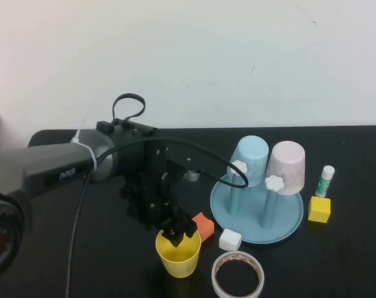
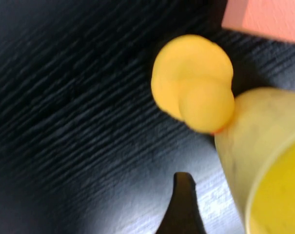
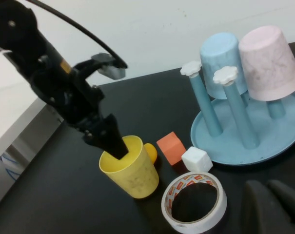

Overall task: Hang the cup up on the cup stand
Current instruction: Pick up the cup from the table

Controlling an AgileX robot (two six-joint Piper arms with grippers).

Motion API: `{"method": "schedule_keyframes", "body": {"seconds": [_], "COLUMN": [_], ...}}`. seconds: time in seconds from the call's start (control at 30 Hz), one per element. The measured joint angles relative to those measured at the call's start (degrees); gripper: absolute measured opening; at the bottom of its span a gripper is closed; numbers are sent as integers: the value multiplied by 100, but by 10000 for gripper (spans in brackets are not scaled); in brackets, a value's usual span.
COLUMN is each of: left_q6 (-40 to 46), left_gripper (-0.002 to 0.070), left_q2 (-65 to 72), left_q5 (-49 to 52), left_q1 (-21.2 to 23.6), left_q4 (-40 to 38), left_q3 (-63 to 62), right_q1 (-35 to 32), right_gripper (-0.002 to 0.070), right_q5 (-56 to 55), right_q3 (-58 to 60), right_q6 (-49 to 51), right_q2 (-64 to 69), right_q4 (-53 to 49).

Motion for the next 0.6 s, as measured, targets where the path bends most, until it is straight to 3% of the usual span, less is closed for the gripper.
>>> {"method": "schedule_keyframes", "body": {"seconds": [0.17,0.27,0.43,0.6], "left_q6": [-96,-106,-106,-56], "left_gripper": [454,344,68,8], "left_q2": [269,405,456,413], "left_q5": [-89,-89,-98,59], "left_q1": [0,0,0,0], "left_q4": [-29,-29,-29,-42], "left_q3": [-10,-10,-10,-10], "right_q1": [0,0,0,0], "right_gripper": [-1,-1,-1,-1], "right_q5": [0,9,9,9], "right_q3": [0,0,0,0], "right_q6": [-2,-69,-93,-156], "right_q2": [0,0,0,0], "right_q4": [0,0,0,0]}}
